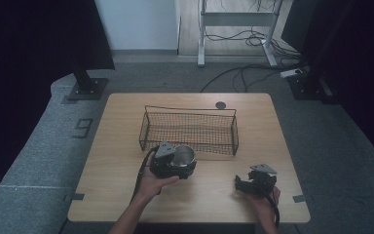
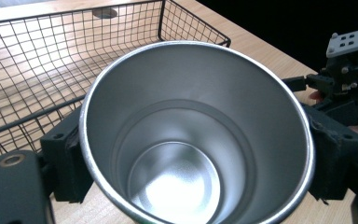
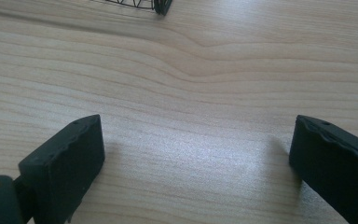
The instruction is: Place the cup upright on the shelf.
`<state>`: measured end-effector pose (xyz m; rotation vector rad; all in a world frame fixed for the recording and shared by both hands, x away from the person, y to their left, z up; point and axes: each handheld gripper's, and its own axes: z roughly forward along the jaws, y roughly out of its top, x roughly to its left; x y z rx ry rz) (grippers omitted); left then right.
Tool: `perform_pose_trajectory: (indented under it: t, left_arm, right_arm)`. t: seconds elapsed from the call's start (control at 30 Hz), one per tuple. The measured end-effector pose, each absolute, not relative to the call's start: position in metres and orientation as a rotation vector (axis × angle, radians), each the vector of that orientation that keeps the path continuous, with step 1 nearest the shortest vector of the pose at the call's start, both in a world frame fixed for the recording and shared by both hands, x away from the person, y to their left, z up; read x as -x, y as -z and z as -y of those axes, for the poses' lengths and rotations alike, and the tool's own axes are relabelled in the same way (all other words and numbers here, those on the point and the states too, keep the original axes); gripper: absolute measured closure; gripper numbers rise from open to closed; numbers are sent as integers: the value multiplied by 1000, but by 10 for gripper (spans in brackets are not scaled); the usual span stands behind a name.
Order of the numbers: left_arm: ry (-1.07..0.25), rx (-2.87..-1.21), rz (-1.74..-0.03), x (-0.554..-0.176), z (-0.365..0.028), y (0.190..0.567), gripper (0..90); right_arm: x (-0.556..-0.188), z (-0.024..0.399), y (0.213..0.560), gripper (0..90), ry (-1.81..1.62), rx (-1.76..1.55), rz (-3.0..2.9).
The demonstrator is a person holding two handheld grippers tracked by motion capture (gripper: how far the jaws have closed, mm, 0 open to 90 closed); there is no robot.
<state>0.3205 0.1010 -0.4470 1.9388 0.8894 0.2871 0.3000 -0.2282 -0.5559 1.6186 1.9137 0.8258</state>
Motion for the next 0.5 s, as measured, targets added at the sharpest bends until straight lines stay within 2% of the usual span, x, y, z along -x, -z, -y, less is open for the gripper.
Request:
perform_pose_trajectory:
  t: [0.5]
  left_arm:
    - [-293,-1922,-896,-332,-102,437,142]
  right_arm:
    - [-300,228,556,32,-827,-1620,-1913]
